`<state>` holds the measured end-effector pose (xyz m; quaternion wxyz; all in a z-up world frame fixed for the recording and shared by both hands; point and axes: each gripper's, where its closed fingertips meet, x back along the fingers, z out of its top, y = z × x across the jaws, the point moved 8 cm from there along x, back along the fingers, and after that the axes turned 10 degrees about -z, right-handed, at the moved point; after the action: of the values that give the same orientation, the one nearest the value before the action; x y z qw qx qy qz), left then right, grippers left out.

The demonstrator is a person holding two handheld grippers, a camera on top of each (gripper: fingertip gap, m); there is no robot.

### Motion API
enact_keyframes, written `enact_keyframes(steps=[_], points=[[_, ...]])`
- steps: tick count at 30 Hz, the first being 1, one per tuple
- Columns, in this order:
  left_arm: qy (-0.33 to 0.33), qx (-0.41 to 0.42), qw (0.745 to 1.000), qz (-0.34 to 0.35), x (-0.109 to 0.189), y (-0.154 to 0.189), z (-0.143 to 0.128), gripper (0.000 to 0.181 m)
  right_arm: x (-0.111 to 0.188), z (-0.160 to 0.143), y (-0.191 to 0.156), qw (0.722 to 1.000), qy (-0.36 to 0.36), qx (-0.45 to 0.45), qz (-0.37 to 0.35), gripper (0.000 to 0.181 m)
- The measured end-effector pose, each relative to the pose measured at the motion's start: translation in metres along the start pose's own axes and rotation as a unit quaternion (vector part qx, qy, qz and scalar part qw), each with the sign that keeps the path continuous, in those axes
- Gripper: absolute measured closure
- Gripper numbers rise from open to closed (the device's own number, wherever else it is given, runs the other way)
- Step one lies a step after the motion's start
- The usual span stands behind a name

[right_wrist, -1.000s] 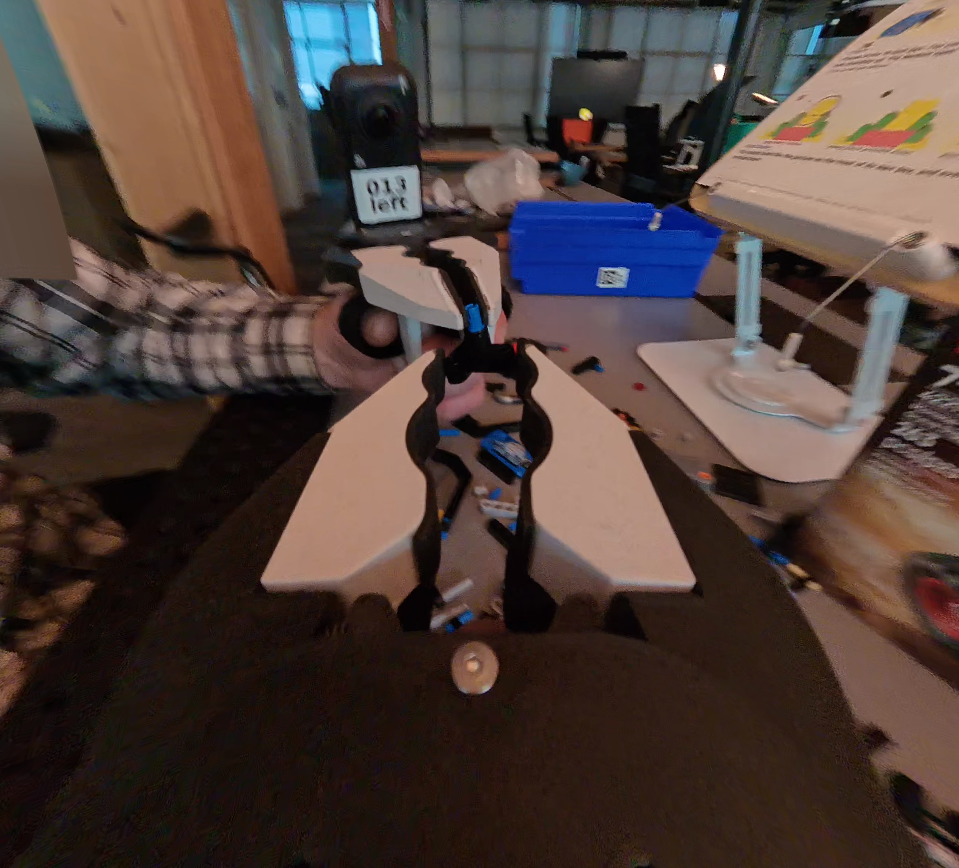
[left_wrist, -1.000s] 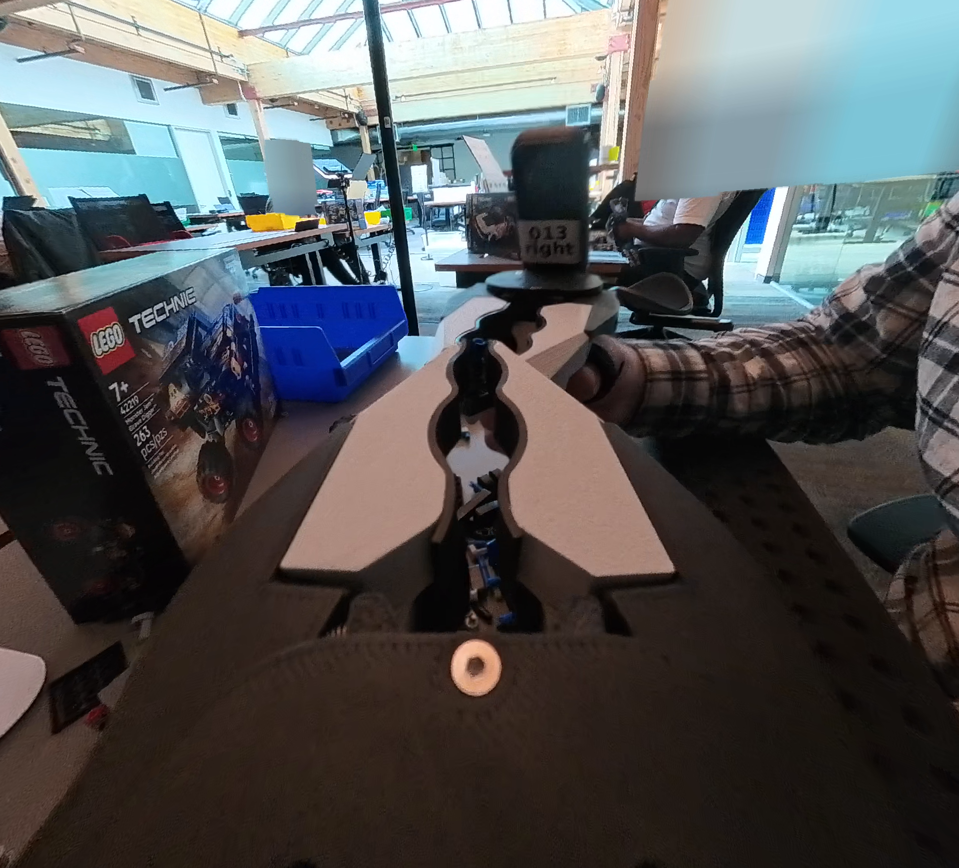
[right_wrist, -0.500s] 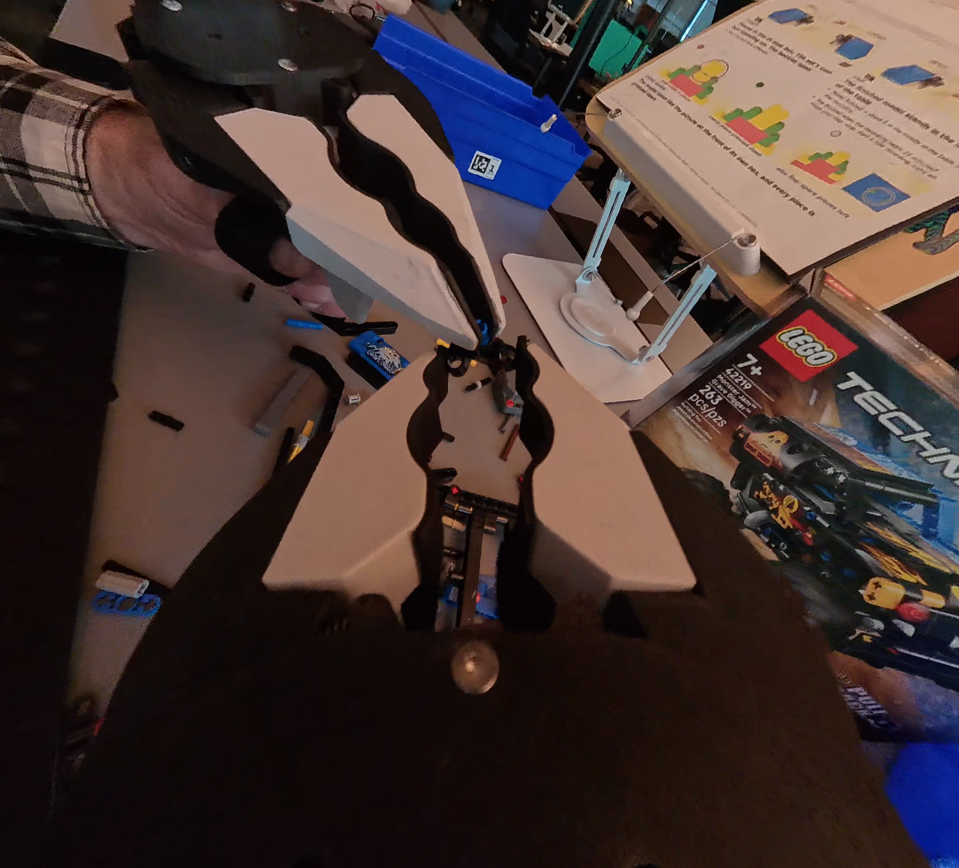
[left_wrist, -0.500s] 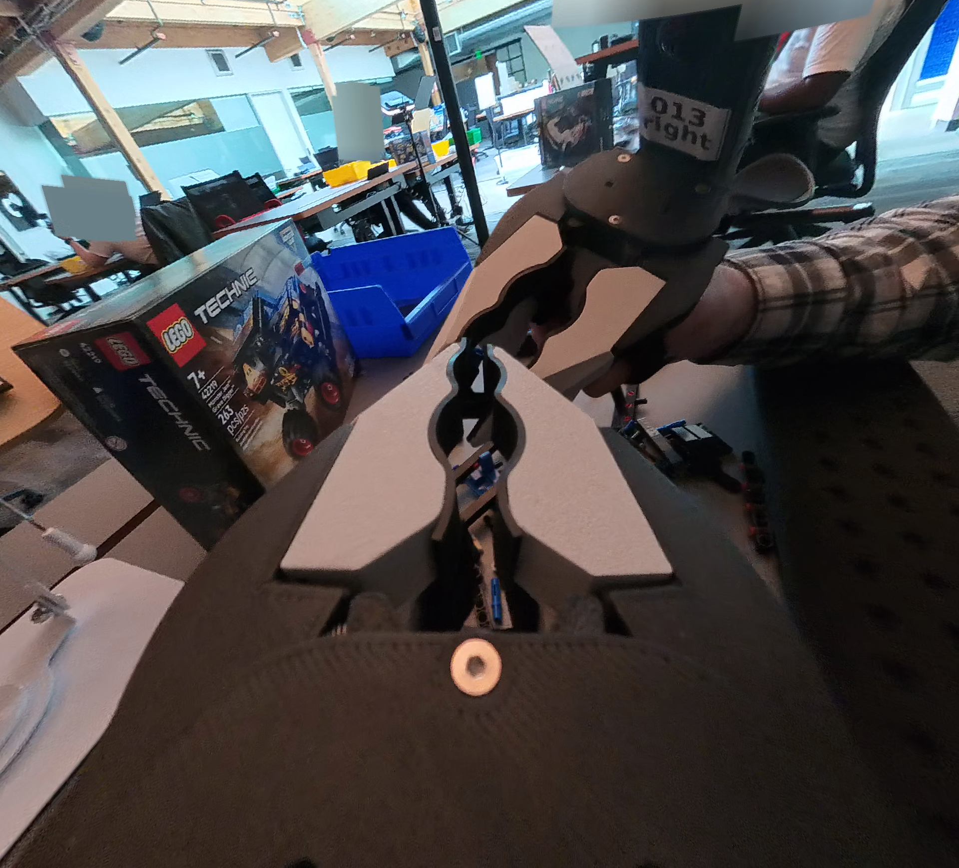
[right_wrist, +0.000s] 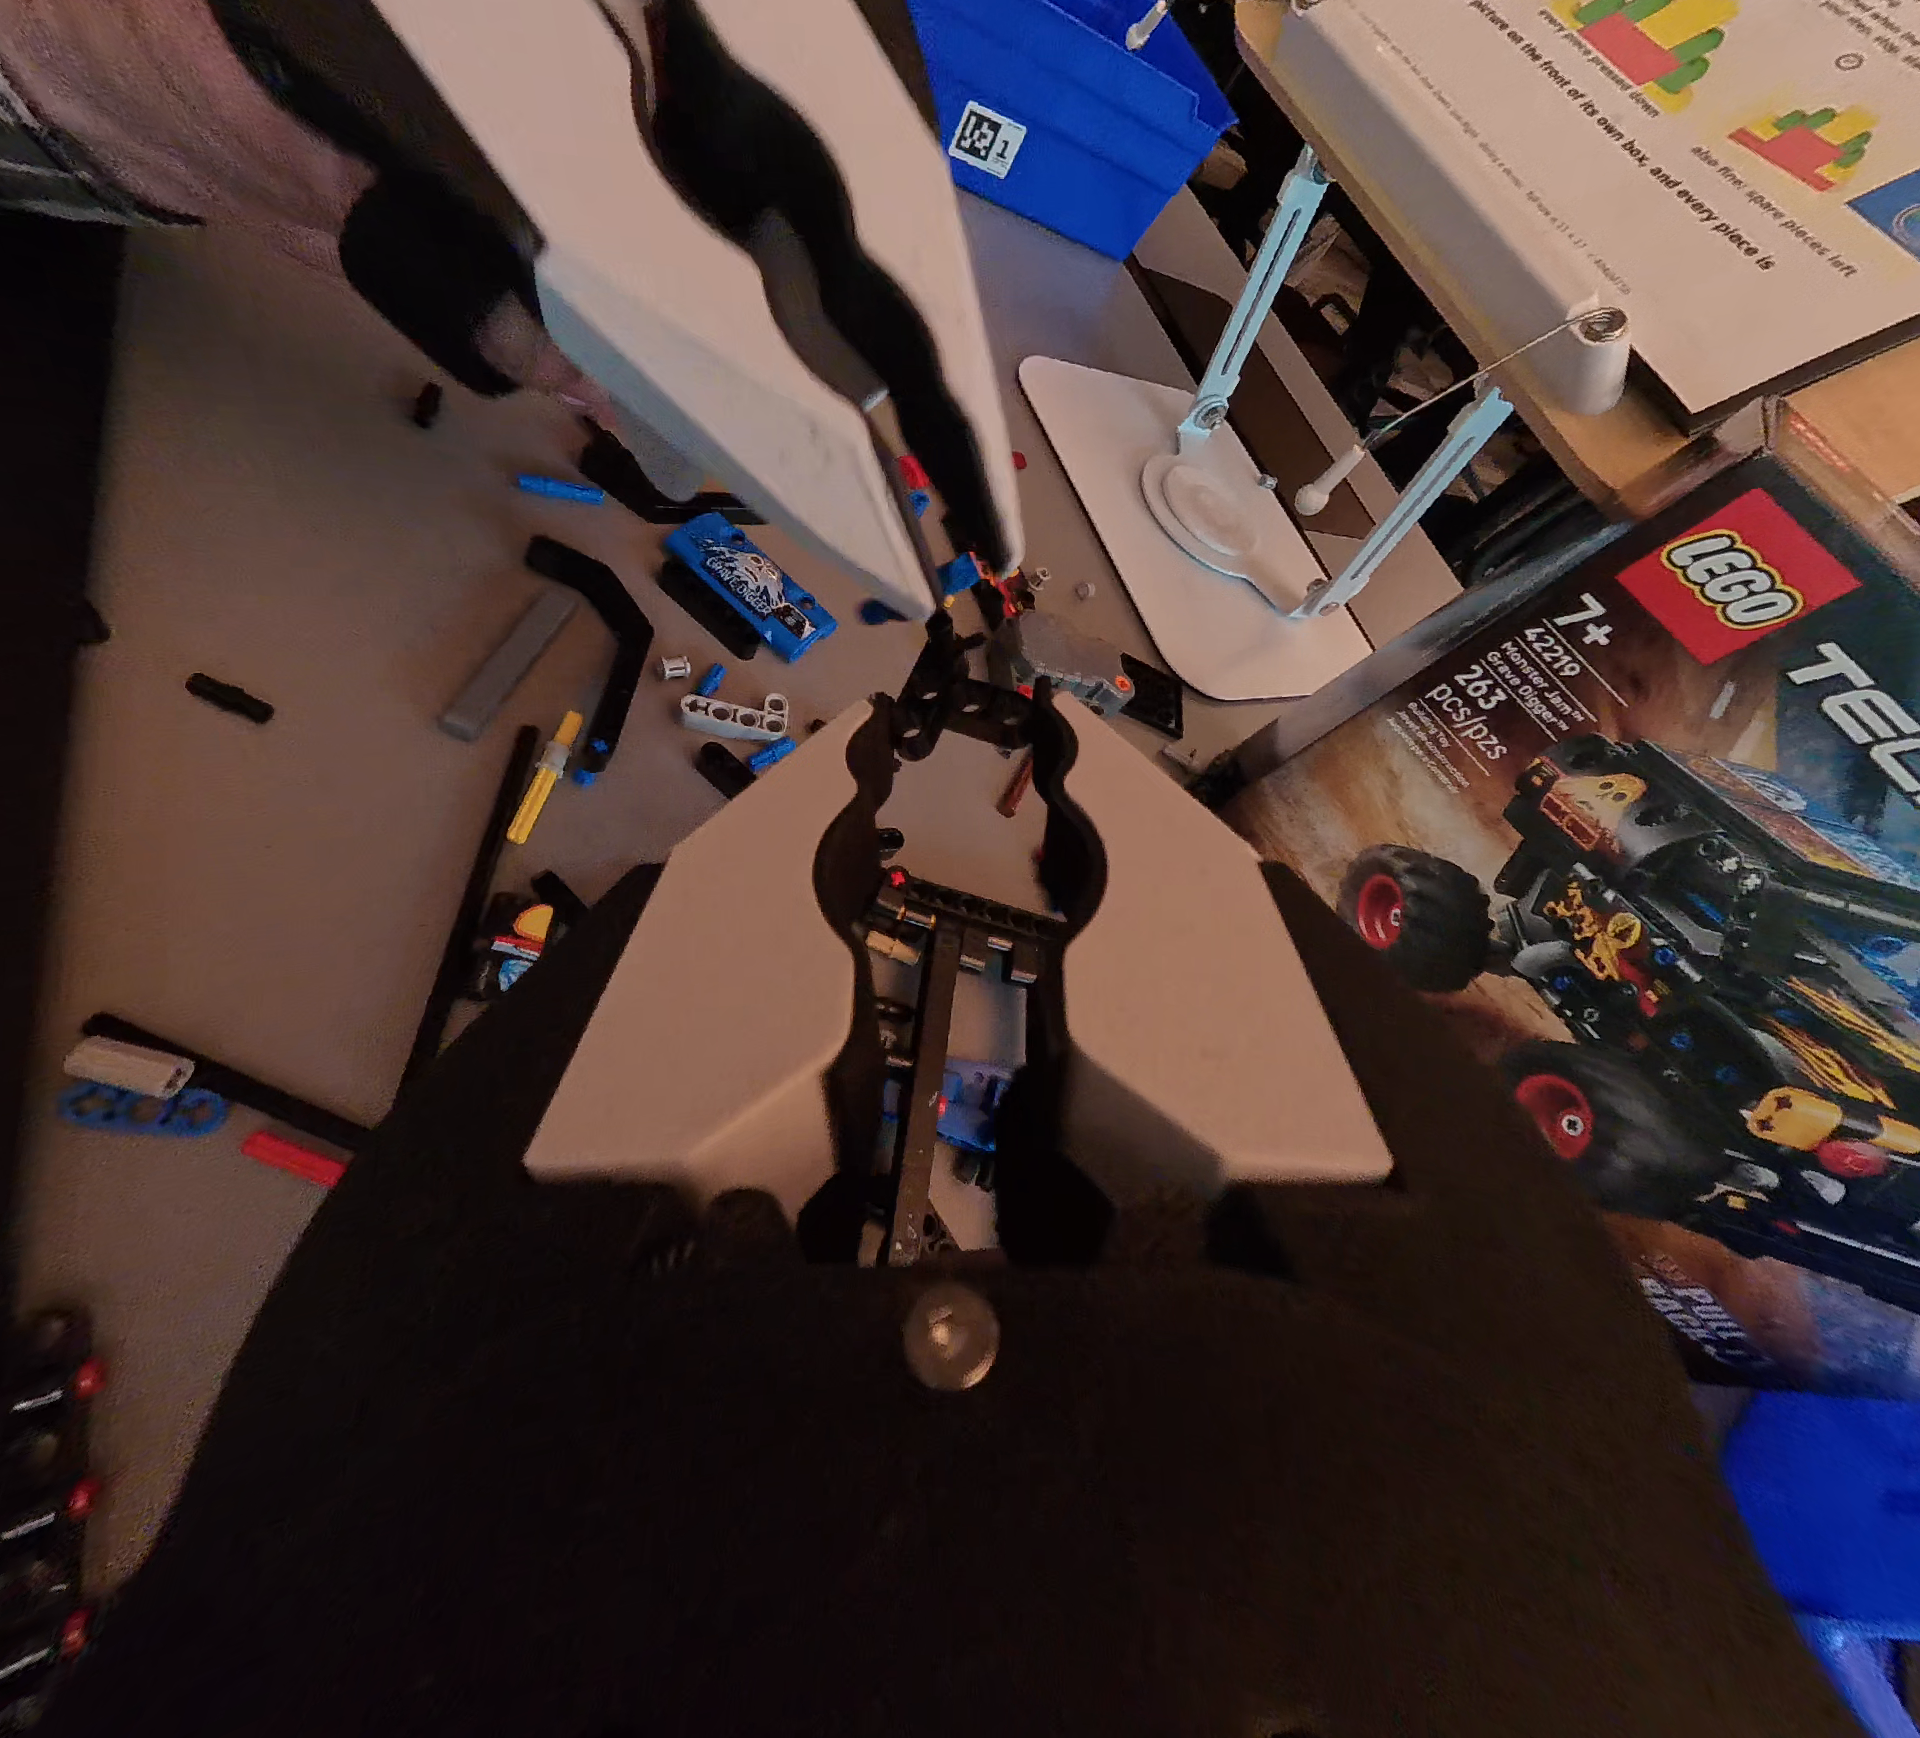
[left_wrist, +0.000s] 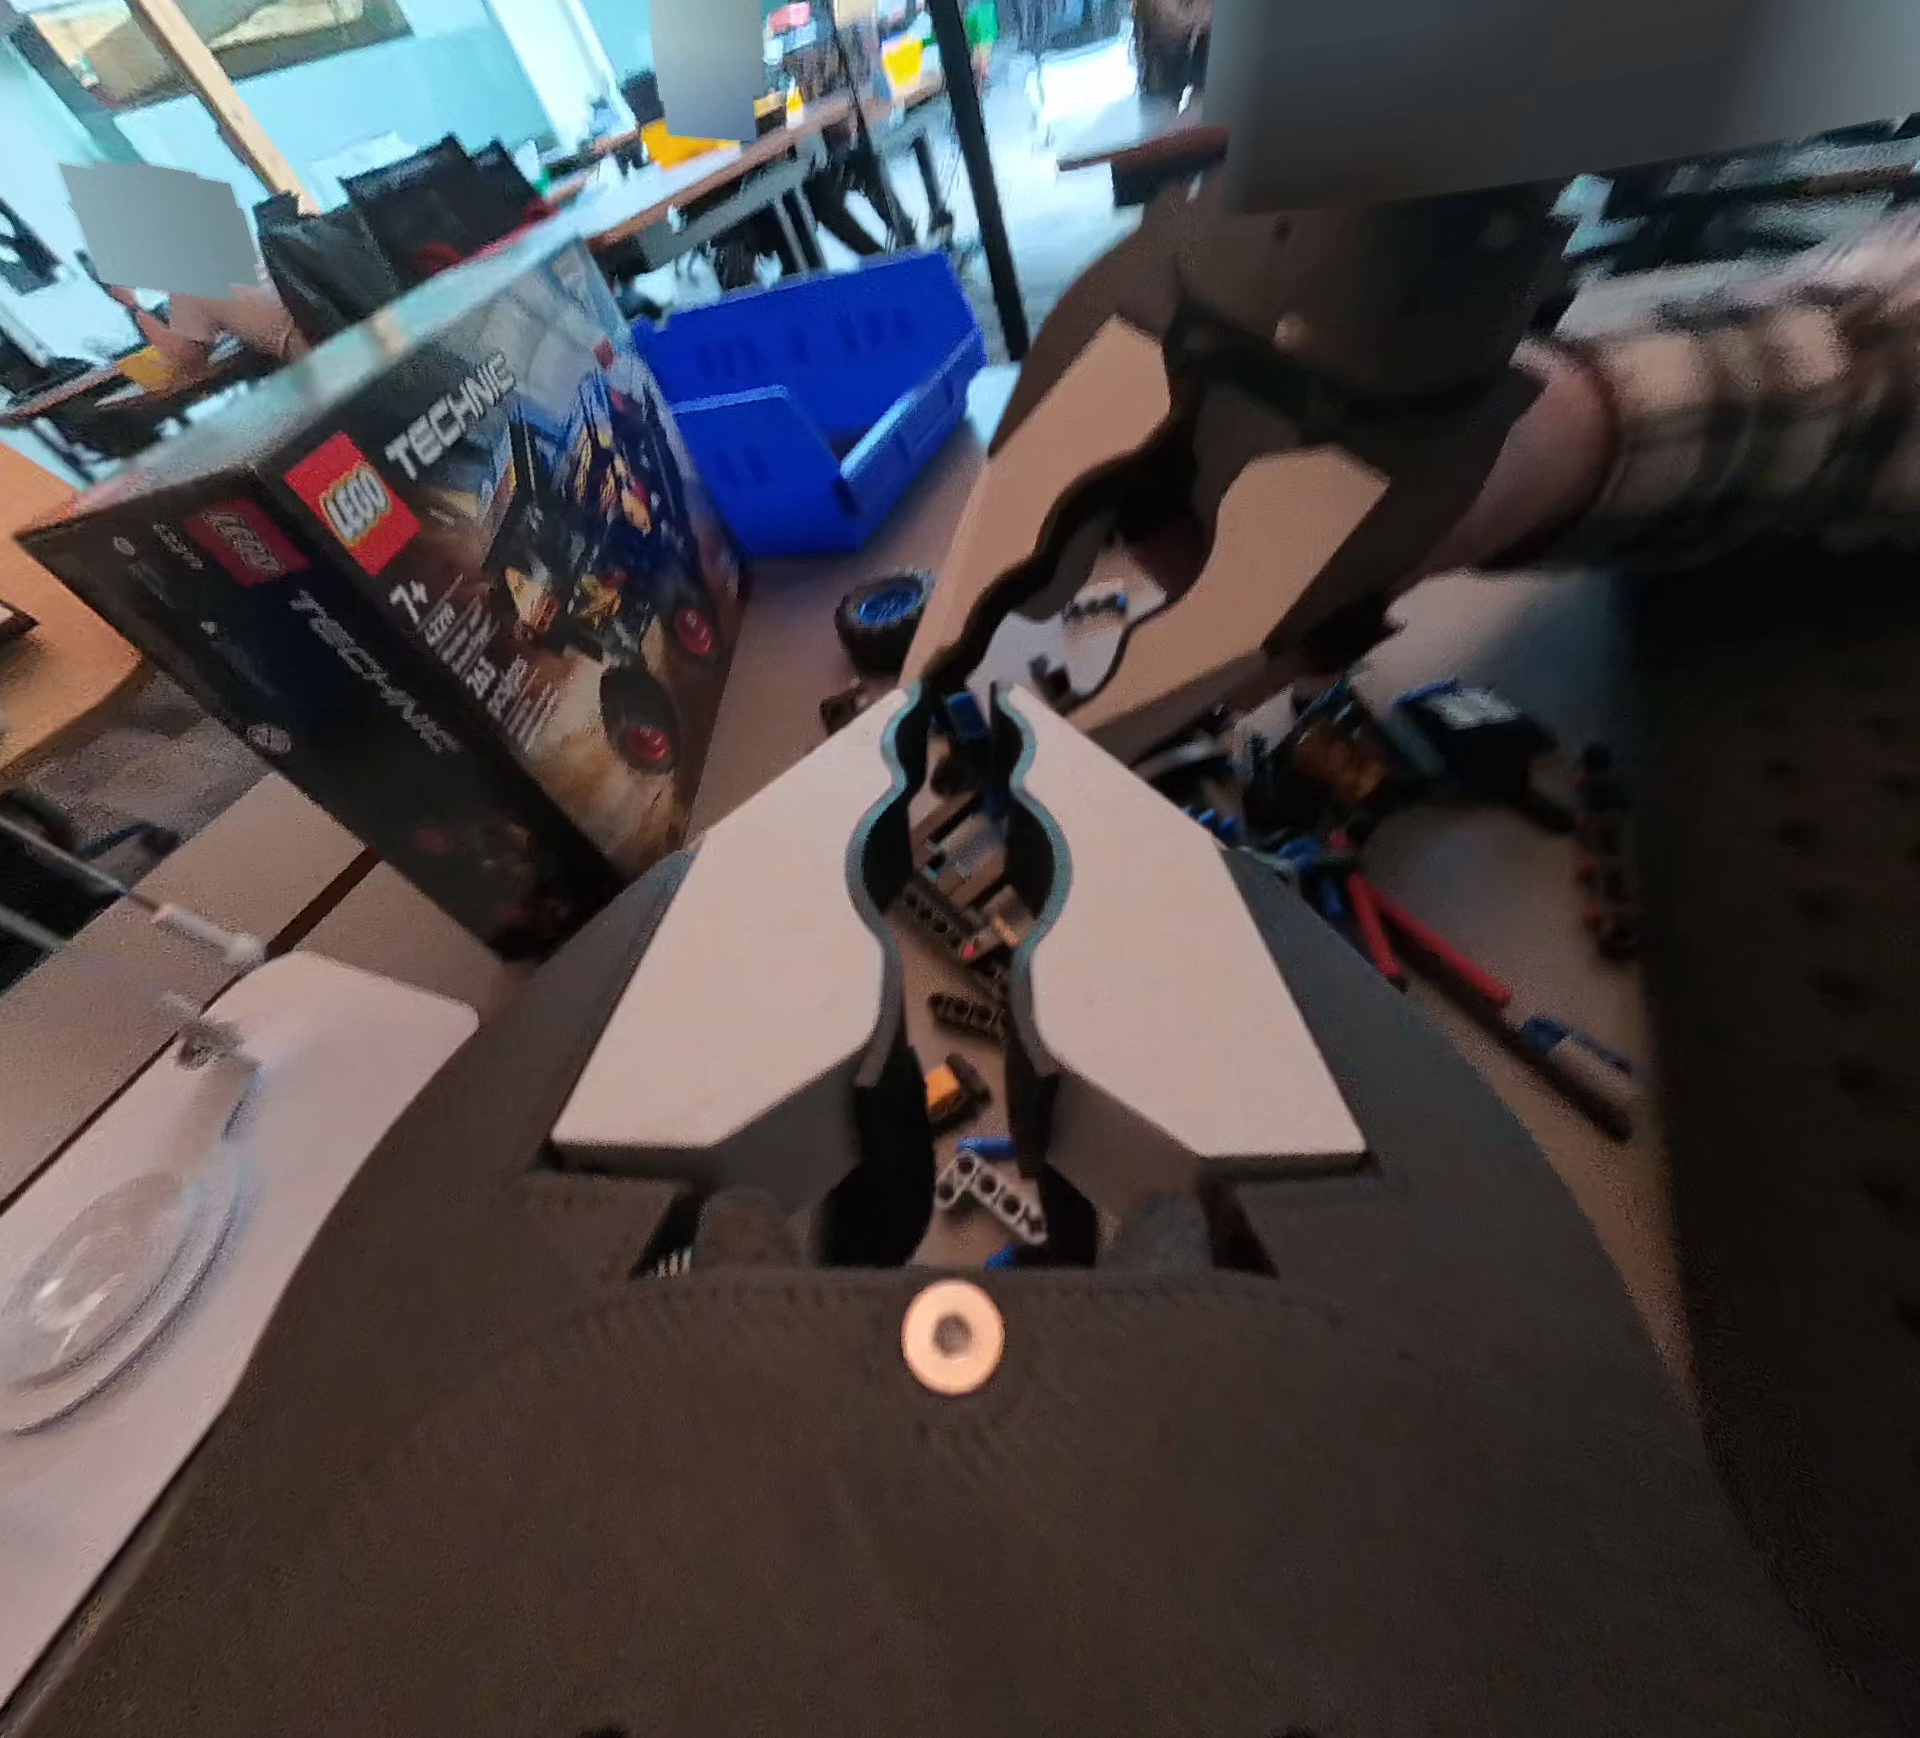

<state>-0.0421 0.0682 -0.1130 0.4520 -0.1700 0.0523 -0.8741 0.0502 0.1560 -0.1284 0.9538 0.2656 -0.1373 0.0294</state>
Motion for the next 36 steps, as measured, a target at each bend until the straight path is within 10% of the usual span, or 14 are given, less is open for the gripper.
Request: enact_keyframes(steps=[17, 29, 32, 36], points=[[-0.096, -0.062, 0.993, 0.023, -0.015, 0.009, -0.015, 0.18, 0.001, -0.009, -0.002, 0.999, -0.024, 0.015, 0.024, 0.156], [-0.094, -0.098, 0.99, 0.043, -0.02, 0.022, -0.006, 0.181, -0.004, -0.008, -0.008, 0.998, -0.05, 0.041, -0.001, 0.157], [-0.009, -0.106, 0.994, 0.021, -0.016, 0.039, 0.03, 0.181, -0.021, -0.035, -0.012, 0.989, -0.132, 0.061, 0.011, 0.158], [-0.08, -0.072, 0.994, 0.007, -0.006, 0.022, 0.0, 0.181, -0.018, -0.026, -0.01, 0.994, -0.101, 0.004, 0.051, 0.157]])
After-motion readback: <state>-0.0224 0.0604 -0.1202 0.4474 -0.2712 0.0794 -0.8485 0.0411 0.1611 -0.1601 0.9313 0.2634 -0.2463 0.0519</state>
